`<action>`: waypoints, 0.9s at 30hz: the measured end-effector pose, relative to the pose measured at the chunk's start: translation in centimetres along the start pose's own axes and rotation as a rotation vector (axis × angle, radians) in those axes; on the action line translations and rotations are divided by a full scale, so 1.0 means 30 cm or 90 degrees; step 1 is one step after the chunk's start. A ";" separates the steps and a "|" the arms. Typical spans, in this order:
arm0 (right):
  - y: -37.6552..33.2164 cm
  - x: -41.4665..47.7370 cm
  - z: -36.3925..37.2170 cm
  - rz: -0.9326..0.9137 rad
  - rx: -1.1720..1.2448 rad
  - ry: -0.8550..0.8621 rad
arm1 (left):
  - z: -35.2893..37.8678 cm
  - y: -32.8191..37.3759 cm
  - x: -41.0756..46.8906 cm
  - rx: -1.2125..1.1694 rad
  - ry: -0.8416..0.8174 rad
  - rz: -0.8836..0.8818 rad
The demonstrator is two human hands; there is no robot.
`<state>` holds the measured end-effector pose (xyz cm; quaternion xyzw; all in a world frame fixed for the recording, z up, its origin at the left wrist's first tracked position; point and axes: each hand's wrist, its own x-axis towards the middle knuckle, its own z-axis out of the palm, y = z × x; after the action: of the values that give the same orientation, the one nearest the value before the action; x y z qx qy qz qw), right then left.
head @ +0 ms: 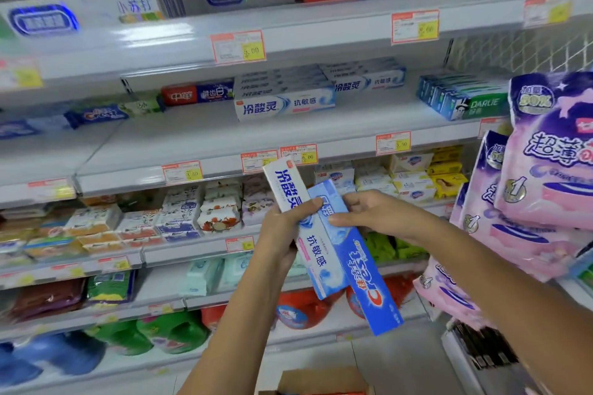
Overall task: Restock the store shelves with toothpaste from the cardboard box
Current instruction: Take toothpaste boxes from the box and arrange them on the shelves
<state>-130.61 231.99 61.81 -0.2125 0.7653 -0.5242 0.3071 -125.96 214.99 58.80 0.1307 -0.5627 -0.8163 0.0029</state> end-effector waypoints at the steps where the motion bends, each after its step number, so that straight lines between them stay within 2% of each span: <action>1: -0.034 0.013 0.003 -0.004 -0.025 0.002 | -0.005 0.025 -0.002 0.013 -0.014 0.005; 4: -0.128 0.054 0.019 -0.022 -0.055 0.018 | -0.038 0.089 -0.012 -0.003 -0.038 0.009; 6: -0.178 0.079 0.027 -0.026 -0.044 0.104 | -0.094 0.112 -0.014 -0.024 -0.008 0.001; 9: -0.220 0.124 0.035 -0.069 0.139 0.206 | -0.214 0.124 -0.027 -0.106 0.062 -0.049; 12: -0.258 0.177 0.078 -0.117 0.355 0.238 | -0.356 0.146 -0.042 -0.195 0.136 -0.064; 14: -0.284 0.219 0.127 -0.154 0.439 0.241 | -0.436 0.188 -0.056 -0.217 0.170 -0.046; 18: -0.352 0.310 0.236 -0.204 0.525 0.227 | -0.551 0.302 -0.064 -0.239 0.160 -0.012; 21: -0.399 0.377 0.296 -0.225 0.520 0.239 | -0.621 0.388 -0.051 -0.276 0.158 -0.005; 23: -0.426 0.416 0.332 -0.225 0.464 0.223 | -0.673 0.449 -0.042 -0.302 0.163 0.013; 27: -0.494 0.489 0.392 -0.153 0.187 0.190 | -0.799 0.571 -0.018 -0.305 0.193 0.059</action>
<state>-132.98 209.25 68.94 -0.1755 0.6871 -0.6882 0.1536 -122.68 186.79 66.68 0.2212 -0.3522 -0.8961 0.1551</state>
